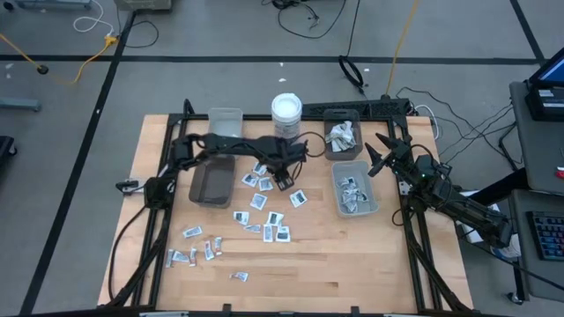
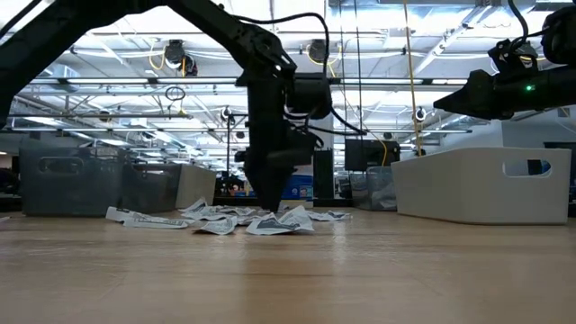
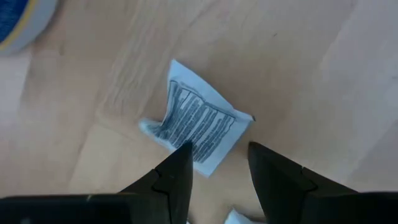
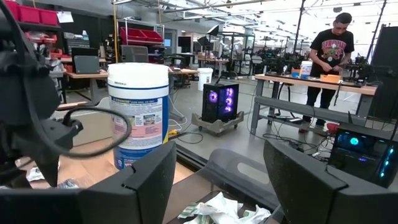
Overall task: Pick & Place First Aid Supplies
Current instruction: Put the gray towelette pack into the left gray bin
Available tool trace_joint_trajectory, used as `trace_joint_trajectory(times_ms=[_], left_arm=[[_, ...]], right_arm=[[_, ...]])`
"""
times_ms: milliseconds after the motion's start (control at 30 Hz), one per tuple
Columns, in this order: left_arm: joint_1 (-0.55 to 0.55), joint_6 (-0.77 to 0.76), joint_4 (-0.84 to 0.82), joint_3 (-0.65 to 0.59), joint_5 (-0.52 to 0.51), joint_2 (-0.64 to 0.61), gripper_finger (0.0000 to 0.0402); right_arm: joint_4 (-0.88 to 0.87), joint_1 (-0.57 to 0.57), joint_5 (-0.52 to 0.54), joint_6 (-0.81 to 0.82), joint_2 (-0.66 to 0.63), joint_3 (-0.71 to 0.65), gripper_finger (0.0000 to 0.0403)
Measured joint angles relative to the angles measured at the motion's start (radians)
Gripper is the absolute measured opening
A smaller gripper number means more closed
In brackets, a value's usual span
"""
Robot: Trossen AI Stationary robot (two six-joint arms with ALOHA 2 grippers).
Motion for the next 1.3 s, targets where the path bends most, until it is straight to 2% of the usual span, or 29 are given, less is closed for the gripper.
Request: trace_joint_trajectory(times_ms=[133, 200, 333, 367, 633, 833, 1033, 1300], left_arm=[[-0.001, 0.026, 0.003, 0.0, 0.001, 0.004, 0.014], [-0.002, 0.031, 0.002, 0.0, 0.004, 0.004, 0.0109], [0.0, 0.065, -0.012, -0.005, 0.038, 0.003, 0.0021], [0.0, 0.07, -0.008, -0.012, 0.051, 0.0, 0.0012], [0.007, 0.064, 0.014, -0.057, 0.077, -0.012, 0.0002], [0.008, 0.123, -0.017, -0.069, 0.137, -0.122, 0.0001], [0.002, 0.312, -0.081, -0.068, 0.27, -0.242, 0.0001], [0.012, 0.603, -0.202, -0.065, 0.63, -0.387, 0.0]], right_arm=[[0.0, 0.0, 0.0, 0.0, 0.0, 0.0, 0.0238], [0.0, 0.0, 0.0, 0.0, 0.0, 0.0, 0.0238], [0.0, 0.0, 0.0, 0.0, 0.0, 0.0, 0.0238], [0.0, 0.0, 0.0, 0.0, 0.0, 0.0, 0.0238], [0.0, 0.0, 0.0, 0.0, 0.0, 0.0, 0.0238], [0.0, 0.0, 0.0, 0.0, 0.0, 0.0, 0.0238], [-0.001, 0.0, 0.0, 0.0, 0.0, 0.0, 0.0238], [0.0, 0.0, 0.0, 0.0, 0.0, 0.0, 0.0238]])
